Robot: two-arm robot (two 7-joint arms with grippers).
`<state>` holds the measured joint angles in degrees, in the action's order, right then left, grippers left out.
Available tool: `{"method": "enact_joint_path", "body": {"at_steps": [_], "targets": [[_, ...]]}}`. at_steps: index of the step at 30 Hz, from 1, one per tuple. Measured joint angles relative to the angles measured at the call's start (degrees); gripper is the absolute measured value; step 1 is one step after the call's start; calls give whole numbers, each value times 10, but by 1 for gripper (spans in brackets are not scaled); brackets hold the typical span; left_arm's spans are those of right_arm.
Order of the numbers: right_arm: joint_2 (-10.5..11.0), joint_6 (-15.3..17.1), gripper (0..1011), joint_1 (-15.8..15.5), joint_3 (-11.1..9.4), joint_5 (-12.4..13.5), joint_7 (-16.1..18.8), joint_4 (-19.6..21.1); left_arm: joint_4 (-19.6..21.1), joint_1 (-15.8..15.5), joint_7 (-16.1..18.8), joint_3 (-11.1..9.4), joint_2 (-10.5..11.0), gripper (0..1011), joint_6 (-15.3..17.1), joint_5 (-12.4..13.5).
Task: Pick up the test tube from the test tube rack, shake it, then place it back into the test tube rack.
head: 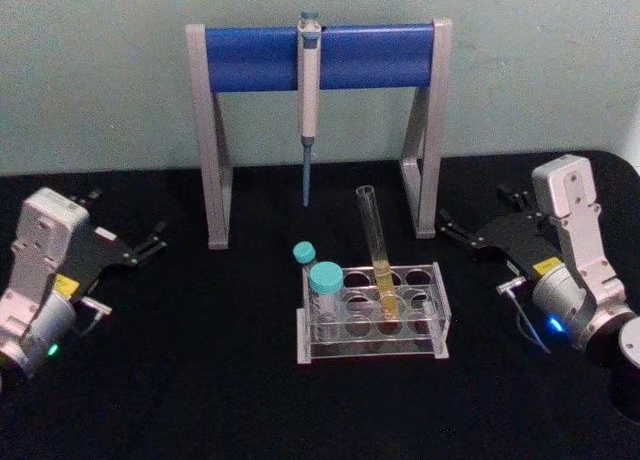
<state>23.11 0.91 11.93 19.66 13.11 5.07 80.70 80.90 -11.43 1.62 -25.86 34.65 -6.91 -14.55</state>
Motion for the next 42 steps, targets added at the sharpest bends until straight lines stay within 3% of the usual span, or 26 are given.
{"method": "enact_joint_path", "body": {"at_steps": [42], "targets": [[0,0,1000,0,0,1,0,0,0,0,0,0,0,1001,0,0]]}}
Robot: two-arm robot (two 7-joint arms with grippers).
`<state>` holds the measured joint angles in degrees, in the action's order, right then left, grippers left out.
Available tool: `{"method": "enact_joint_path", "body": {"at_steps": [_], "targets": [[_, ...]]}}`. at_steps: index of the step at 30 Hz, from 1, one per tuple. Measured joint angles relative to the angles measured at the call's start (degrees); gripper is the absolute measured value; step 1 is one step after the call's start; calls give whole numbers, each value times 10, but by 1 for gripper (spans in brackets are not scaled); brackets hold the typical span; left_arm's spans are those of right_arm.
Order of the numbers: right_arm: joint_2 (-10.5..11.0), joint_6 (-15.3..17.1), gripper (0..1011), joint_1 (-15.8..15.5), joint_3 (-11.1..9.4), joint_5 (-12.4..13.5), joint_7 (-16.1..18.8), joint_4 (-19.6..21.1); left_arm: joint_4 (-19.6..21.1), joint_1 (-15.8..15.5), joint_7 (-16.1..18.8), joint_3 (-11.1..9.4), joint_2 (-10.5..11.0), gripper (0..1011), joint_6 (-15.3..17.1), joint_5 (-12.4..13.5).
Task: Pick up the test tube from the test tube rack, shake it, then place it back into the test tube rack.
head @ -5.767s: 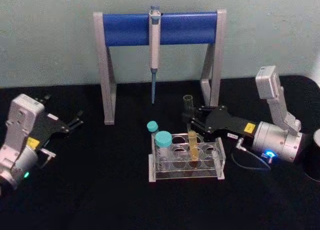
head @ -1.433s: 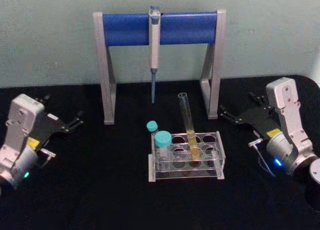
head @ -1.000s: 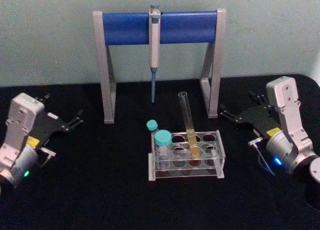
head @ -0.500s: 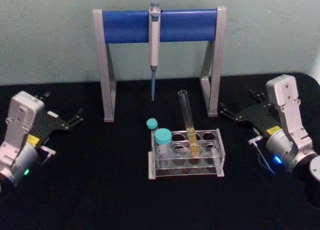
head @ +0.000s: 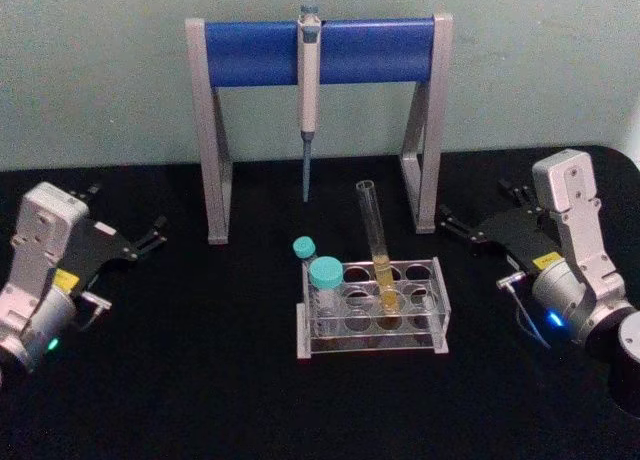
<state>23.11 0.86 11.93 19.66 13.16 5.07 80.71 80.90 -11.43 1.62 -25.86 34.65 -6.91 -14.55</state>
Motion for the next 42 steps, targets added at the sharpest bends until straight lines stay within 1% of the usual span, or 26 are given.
{"method": "enact_joint_path", "body": {"at_steps": [42], "targets": [[0,0,1000,0,0,0,0,0,0,0,0,0,0,1001,0,0]]}}
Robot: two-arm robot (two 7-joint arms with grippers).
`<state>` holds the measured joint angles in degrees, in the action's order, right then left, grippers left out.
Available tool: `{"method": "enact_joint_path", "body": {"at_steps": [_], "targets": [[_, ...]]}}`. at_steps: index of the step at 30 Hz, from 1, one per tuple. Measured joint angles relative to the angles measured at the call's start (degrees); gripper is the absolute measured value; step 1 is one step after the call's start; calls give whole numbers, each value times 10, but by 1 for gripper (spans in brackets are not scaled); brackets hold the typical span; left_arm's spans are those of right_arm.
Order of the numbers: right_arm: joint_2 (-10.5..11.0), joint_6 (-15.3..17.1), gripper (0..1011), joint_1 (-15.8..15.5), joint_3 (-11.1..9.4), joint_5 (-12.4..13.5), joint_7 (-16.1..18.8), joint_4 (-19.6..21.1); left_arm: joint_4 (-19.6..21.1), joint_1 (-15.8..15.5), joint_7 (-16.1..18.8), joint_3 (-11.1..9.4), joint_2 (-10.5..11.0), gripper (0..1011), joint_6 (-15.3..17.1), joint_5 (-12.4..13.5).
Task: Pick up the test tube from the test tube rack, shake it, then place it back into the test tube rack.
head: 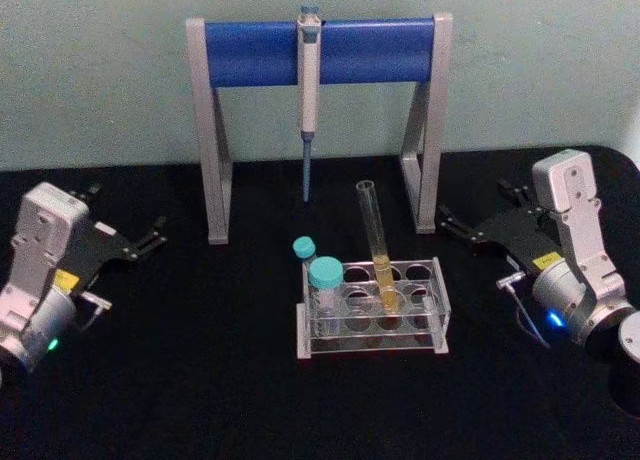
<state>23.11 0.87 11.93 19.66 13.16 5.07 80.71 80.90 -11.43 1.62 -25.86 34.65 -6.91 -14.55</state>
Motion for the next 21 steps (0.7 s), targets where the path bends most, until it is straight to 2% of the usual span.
{"method": "enact_joint_path", "body": {"at_steps": [21], "targets": [[0,0,1000,0,0,0,0,0,0,0,0,0,0,1001,0,0]]}}
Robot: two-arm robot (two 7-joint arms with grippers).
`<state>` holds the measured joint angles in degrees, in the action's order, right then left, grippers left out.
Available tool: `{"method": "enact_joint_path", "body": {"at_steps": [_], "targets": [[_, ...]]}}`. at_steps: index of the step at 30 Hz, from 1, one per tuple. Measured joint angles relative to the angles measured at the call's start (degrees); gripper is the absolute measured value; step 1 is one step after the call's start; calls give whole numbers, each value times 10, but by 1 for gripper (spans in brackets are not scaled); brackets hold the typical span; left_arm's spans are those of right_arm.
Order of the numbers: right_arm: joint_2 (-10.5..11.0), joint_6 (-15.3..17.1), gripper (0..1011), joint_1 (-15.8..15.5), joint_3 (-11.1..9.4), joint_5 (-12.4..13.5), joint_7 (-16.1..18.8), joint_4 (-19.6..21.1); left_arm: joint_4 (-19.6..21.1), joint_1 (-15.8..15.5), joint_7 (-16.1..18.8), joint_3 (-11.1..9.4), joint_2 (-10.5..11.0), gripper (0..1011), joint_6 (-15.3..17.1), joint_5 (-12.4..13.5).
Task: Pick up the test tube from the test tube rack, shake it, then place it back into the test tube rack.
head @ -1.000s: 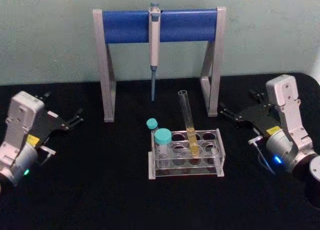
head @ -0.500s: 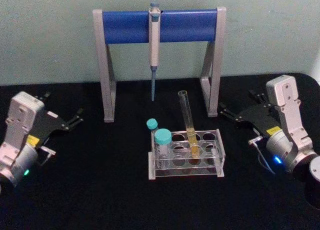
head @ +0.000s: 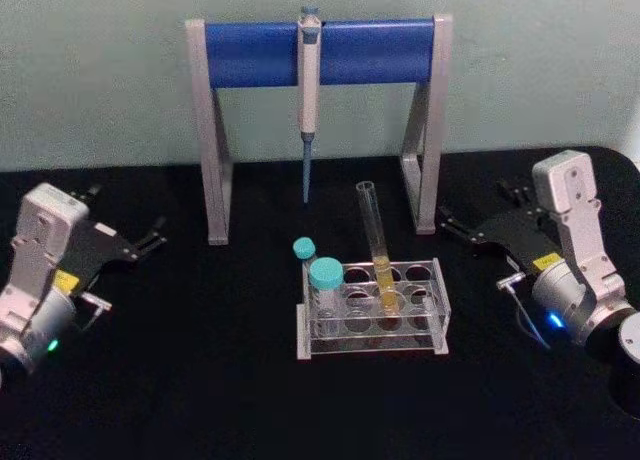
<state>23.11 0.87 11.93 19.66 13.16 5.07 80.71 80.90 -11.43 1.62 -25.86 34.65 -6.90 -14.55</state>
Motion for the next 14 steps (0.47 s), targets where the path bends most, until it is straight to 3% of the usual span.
{"method": "enact_joint_path", "body": {"at_steps": [14], "targets": [[0,0,1000,0,0,0,0,0,0,0,0,0,0,1001,0,0]]}}
